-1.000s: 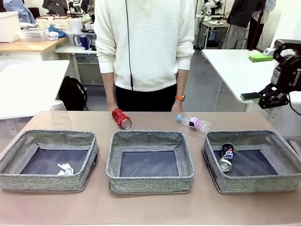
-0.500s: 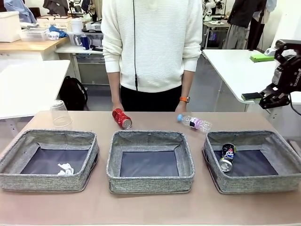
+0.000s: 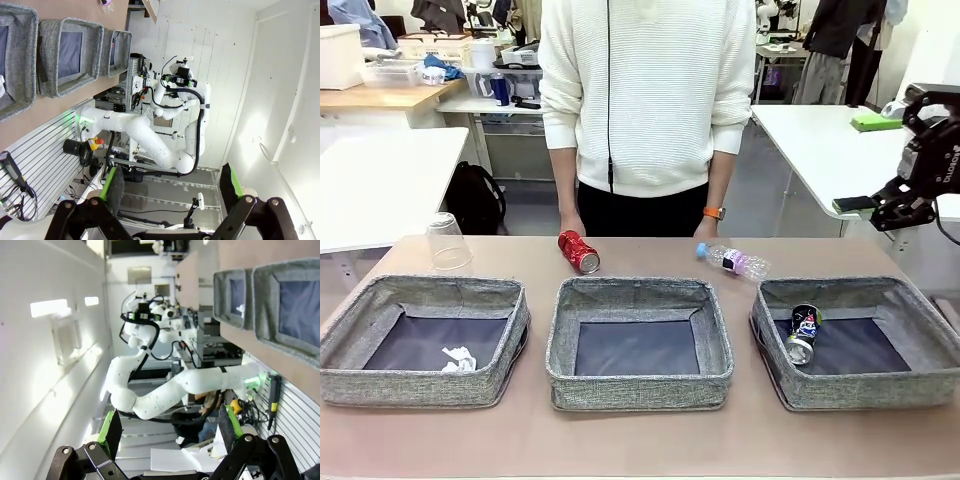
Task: Sort the waste into the appropriate baskets.
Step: Pick up the waste item pointed out by the person.
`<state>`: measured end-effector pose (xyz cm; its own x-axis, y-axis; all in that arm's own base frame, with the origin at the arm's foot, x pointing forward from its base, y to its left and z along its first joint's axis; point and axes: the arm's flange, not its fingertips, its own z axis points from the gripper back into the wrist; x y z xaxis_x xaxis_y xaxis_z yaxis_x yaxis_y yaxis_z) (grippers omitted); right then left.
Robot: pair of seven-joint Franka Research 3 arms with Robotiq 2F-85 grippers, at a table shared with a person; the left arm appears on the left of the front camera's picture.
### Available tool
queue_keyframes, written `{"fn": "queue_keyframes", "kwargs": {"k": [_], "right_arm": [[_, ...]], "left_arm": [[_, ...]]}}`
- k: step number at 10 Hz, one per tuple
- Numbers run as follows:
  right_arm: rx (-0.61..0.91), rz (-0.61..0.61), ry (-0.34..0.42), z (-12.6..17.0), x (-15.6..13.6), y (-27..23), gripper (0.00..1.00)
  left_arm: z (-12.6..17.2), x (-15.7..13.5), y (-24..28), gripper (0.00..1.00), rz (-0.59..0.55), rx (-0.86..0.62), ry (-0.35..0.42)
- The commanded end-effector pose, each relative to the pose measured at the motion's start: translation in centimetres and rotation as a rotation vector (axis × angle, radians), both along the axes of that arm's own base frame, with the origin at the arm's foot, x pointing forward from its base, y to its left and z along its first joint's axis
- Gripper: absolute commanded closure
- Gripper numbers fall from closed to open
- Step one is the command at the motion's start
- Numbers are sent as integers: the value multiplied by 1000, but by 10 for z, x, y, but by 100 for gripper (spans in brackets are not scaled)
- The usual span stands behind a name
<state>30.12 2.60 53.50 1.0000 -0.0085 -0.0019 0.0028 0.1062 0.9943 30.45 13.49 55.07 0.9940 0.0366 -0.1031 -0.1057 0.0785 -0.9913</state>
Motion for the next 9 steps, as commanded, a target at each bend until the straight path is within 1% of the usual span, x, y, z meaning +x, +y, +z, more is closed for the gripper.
{"fn": "queue_keyframes", "kwargs": {"k": [1,9], "right_arm": [[22,0,-15,3,0,-1,0],[22,0,-15,3,0,-1,0]], "left_arm": [[3,-1,0,0,-8,-16,-14],[3,-1,0,0,-8,-16,-14]]}}
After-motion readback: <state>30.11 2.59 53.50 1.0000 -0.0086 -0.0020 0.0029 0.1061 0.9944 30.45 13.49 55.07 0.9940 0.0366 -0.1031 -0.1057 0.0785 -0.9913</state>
